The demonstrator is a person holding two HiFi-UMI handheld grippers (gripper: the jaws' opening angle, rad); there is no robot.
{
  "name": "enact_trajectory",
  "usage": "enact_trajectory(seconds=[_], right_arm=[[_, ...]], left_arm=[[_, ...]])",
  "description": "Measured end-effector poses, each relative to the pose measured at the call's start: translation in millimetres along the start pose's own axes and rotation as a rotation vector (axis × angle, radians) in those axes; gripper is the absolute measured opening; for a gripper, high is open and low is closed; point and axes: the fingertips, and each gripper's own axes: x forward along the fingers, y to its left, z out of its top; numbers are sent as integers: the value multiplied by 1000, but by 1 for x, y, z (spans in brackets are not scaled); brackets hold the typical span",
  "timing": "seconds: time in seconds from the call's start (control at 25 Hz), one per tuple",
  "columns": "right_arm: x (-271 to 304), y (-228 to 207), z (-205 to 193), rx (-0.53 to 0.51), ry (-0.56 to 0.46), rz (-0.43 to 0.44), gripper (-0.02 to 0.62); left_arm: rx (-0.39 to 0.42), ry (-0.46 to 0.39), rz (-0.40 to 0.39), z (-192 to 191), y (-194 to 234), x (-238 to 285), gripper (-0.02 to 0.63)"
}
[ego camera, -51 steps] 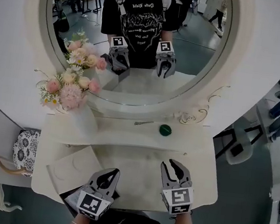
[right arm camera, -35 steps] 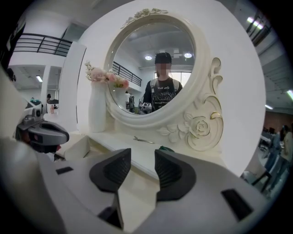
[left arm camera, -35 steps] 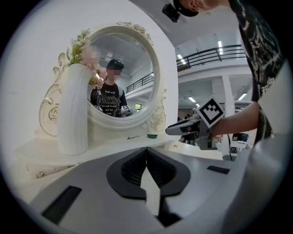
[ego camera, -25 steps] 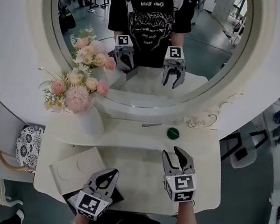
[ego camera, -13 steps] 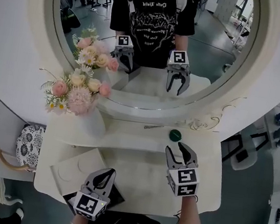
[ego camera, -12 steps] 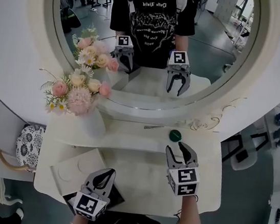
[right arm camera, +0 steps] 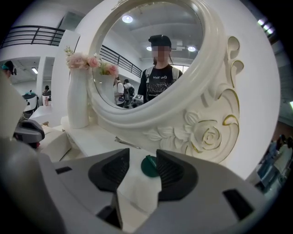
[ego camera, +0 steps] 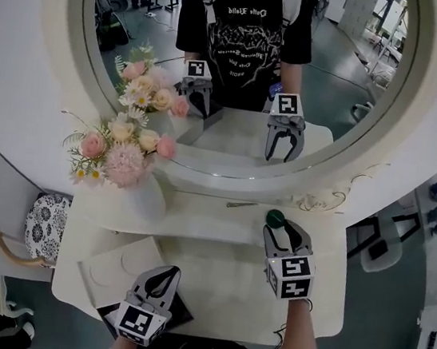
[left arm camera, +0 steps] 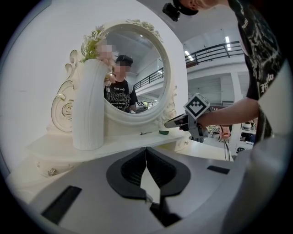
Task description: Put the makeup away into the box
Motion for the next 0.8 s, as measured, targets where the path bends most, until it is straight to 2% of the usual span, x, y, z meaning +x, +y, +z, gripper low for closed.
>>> enact_trajectory(seconds=[0.8], right_arm=[[28,-17,-14,-24,98,10,178]], left_arm=[[9,19,-23,0,-9,11,15]])
